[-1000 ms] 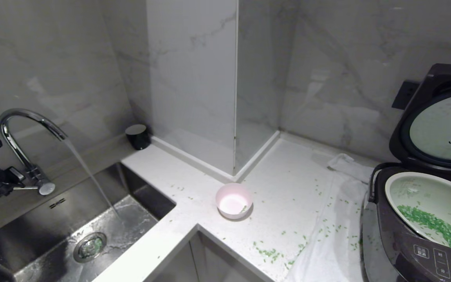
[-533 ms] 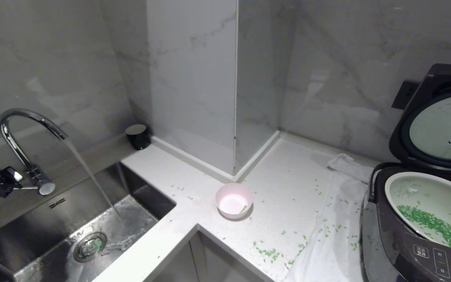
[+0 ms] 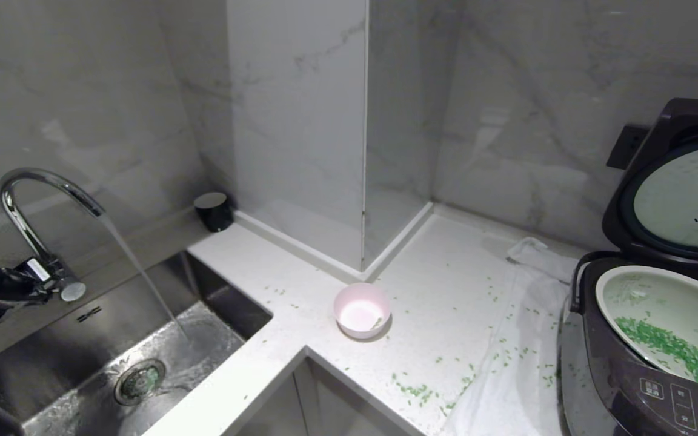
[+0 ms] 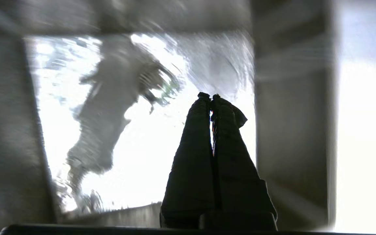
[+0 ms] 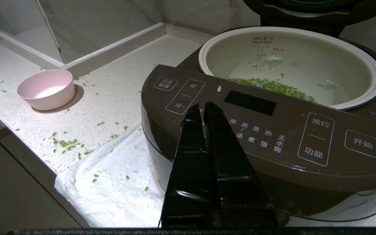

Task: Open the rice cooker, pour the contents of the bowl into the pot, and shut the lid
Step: Turn on the tap, then pick up the bowl on the table

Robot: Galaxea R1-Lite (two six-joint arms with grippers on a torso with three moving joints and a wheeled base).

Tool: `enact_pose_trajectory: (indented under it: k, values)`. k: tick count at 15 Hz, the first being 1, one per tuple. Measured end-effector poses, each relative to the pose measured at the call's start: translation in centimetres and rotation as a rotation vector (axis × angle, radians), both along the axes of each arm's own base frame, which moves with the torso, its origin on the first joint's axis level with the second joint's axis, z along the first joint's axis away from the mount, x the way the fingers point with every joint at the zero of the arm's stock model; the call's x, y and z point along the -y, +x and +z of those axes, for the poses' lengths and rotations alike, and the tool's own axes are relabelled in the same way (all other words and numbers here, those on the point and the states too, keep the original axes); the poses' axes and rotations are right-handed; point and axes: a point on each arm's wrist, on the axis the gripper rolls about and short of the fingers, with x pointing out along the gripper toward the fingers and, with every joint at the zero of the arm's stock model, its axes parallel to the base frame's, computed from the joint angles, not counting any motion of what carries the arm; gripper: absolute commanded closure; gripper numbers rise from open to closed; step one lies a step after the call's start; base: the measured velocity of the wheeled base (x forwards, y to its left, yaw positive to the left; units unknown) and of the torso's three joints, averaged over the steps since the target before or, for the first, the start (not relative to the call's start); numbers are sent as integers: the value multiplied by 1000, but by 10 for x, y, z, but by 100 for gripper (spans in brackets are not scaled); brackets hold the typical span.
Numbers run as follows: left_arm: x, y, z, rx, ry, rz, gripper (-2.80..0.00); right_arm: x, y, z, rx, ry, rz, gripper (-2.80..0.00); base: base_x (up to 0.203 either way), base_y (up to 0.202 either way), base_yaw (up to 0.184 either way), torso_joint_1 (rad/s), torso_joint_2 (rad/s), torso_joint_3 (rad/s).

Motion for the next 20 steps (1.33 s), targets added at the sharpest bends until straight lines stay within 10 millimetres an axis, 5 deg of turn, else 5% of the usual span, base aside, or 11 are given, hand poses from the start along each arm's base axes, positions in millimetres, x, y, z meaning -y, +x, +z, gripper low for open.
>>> enact_pose_trajectory:
  k: [10, 11, 14, 20]
  values:
    - [181, -71, 47, 257, 119, -595, 0, 0, 0, 0, 0, 0, 0, 0, 0, 0, 0, 0, 0, 0]
    - [197, -74, 50, 272, 118, -655, -280, 0, 0, 0, 0, 0, 0, 0, 0, 0, 0, 0, 0, 0]
    - [242, -63, 53, 270, 140, -769, -280, 0, 0, 0, 0, 0, 0, 0, 0, 0, 0, 0, 0, 0]
    - [323, -6, 78, 221, 134, -898, -280, 0, 0, 0, 0, 0, -1, 0, 0, 0, 0, 0, 0, 0]
